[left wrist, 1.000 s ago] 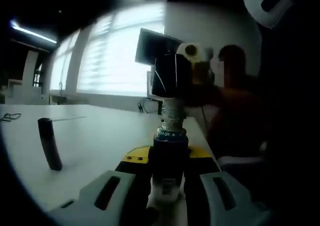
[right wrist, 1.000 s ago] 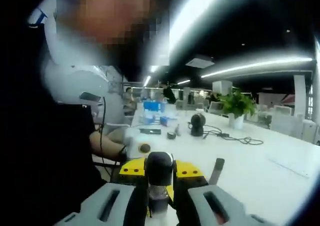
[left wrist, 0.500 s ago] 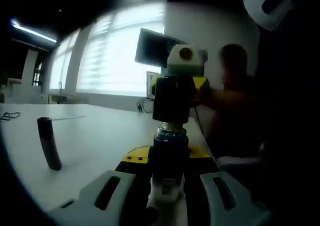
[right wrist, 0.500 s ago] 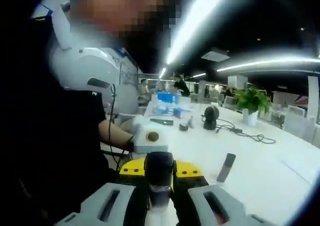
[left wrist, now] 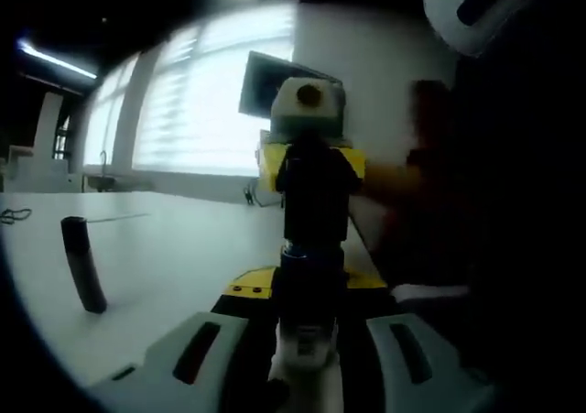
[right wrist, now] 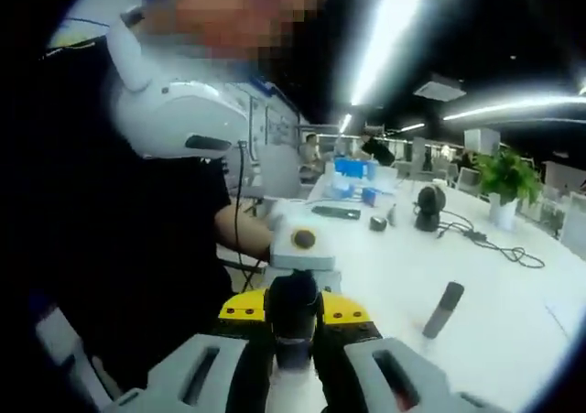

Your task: Pick up cosmetic bottle twist off cap place on table pick up cap screw tight cap place on table

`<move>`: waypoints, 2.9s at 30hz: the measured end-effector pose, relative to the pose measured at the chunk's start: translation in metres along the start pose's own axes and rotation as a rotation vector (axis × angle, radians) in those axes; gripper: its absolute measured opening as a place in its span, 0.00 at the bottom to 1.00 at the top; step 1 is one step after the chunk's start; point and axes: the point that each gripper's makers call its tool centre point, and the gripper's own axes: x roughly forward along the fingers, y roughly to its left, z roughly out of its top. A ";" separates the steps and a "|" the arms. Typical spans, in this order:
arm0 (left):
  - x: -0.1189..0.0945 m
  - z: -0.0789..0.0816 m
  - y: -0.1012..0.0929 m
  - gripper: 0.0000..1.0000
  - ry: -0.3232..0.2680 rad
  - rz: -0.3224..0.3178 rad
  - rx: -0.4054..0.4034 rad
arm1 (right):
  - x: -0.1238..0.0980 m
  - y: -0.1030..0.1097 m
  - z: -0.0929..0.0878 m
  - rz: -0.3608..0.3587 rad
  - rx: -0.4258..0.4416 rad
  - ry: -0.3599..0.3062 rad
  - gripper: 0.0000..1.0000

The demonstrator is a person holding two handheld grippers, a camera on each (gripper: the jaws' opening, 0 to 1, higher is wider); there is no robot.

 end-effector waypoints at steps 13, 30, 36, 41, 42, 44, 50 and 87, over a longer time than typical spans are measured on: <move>0.002 -0.001 0.002 0.14 0.003 0.010 0.004 | 0.002 -0.005 0.004 -0.042 -0.002 -0.028 0.13; 0.000 -0.001 0.025 0.14 0.008 0.142 0.025 | -0.003 -0.040 0.007 -0.301 0.023 -0.064 0.12; -0.001 0.000 0.043 0.14 0.014 0.247 0.030 | -0.018 -0.041 -0.005 -0.488 0.039 -0.107 0.12; -0.005 0.001 0.050 0.14 0.012 0.289 0.027 | -0.012 -0.046 -0.002 -0.628 0.067 -0.117 0.12; -0.006 0.001 0.050 0.14 0.010 0.295 0.026 | -0.011 -0.046 -0.003 -0.655 0.091 -0.119 0.12; -0.007 0.002 0.051 0.14 0.006 0.302 0.029 | -0.011 -0.048 -0.002 -0.709 0.105 -0.131 0.12; -0.009 0.002 0.054 0.14 -0.001 0.316 0.023 | -0.012 -0.049 -0.001 -0.953 0.149 -0.161 0.12; -0.006 0.010 0.052 0.14 -0.045 0.314 0.028 | -0.020 -0.040 -0.005 -1.202 0.232 -0.163 0.12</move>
